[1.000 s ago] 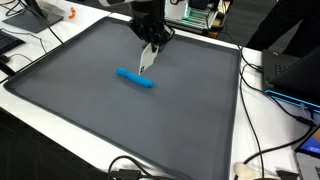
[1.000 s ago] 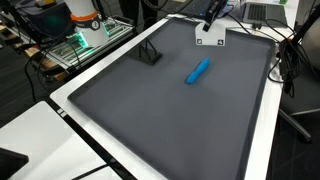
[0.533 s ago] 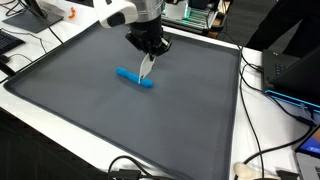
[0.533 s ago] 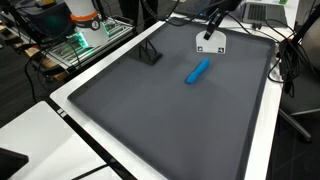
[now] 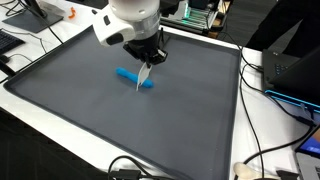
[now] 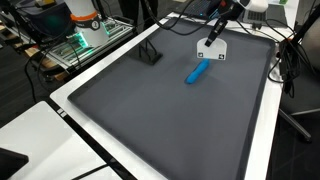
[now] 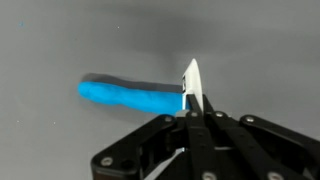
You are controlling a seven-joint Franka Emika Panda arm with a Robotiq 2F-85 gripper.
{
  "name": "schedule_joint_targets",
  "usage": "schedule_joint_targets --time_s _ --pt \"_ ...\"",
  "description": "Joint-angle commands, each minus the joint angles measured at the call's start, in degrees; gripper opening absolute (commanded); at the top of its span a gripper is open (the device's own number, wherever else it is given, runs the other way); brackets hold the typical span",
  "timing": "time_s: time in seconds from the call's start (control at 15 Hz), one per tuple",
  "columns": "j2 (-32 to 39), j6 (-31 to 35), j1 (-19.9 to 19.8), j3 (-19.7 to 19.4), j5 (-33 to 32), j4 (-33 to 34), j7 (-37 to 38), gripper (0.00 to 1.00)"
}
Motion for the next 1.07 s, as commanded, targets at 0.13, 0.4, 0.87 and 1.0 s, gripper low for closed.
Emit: schedule_joint_targets --time_s 0.13,0.4,0.87,1.0 --pt "3.1 -3.2 0.9 -0.8 -1.2 4.4 -1.3 0.01" --pt "3.8 -3.6 0.9 -0.8 -1.0 5.5 -1.8 0.01" --pt "5.1 -4.2 0.8 -0.8 -0.8 6.5 -2.0 0.01" --pt "5.5 -4.4 0.8 -0.8 -0.8 6.6 -2.0 0.01"
